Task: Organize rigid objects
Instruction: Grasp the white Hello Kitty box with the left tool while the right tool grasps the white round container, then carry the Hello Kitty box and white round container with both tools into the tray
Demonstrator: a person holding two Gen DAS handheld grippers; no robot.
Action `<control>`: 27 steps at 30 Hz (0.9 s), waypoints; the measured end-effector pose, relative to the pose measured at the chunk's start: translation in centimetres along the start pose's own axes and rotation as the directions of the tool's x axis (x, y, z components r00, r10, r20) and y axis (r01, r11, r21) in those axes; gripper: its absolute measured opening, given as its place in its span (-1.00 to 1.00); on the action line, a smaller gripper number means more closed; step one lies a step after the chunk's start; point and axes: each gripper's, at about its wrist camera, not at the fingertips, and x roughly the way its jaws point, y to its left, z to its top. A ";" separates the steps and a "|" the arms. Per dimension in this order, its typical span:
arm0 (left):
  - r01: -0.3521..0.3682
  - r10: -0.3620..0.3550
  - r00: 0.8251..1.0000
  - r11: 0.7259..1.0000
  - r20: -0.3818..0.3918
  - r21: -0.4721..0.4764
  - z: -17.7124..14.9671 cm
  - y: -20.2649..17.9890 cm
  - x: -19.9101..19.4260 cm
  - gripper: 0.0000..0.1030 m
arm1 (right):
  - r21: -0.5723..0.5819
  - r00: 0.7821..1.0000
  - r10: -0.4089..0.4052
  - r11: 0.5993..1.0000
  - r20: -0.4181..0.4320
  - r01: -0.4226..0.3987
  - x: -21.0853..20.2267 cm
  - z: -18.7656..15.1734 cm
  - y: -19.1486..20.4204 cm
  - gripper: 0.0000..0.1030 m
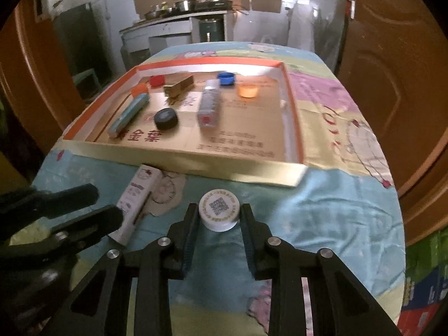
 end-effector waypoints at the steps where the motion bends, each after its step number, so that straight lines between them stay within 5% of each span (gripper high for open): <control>1: -0.011 0.011 1.000 1.000 -0.008 0.005 0.0 -0.3 0.5 -0.28 | 0.008 1.000 0.002 1.000 0.002 -0.002 -0.3 -0.2 -0.3 -0.41; 8: -0.076 0.076 0.997 0.997 -0.029 0.019 0.1 -0.6 2.5 -0.28 | 0.040 1.000 0.007 0.999 0.015 -0.008 -1.1 -0.7 -1.6 -0.41; 12: -0.077 0.077 0.997 0.997 -0.017 0.022 0.0 -0.5 2.6 -0.48 | 0.054 1.000 0.017 0.998 0.010 -0.017 -1.0 -1.0 -1.8 -0.41; 27: -0.043 0.043 0.998 0.999 0.037 -0.010 0.1 0.1 0.1 -0.48 | 0.047 0.999 0.031 0.998 0.028 -0.033 -2.2 -1.0 -0.5 -0.41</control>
